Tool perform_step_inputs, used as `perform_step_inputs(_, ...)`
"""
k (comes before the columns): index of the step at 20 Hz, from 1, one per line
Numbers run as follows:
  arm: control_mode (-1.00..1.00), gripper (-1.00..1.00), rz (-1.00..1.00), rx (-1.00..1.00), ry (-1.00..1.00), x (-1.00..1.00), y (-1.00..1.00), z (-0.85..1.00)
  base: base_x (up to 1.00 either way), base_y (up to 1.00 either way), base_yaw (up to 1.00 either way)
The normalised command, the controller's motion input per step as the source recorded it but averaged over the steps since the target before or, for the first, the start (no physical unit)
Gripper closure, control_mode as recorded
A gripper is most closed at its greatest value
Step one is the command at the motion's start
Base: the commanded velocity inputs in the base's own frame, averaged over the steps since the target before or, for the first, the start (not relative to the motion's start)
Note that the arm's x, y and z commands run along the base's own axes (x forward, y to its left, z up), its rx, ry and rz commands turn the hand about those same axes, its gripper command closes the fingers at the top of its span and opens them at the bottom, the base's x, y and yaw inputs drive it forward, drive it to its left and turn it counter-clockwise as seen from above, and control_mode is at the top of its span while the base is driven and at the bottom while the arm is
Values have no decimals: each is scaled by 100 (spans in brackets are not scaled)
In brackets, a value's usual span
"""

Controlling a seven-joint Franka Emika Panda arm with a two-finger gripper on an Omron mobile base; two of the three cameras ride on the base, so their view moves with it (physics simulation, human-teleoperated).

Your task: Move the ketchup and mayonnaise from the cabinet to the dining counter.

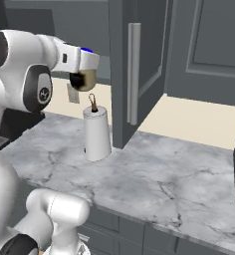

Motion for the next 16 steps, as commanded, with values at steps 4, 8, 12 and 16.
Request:
perform_step_inputs(4,-100,100,0,0,6,-92,16,-7,0,0,0)
perform_step_inputs(8,-100,100,1,0,12,-69,9,-17,0,0,0)
perform_step_inputs(12,-100,100,1,-1,18,-42,16,-23,0,0,0)
perform_step_inputs(16,-100,100,1,-2,25,-19,20,-41,0,0,0)
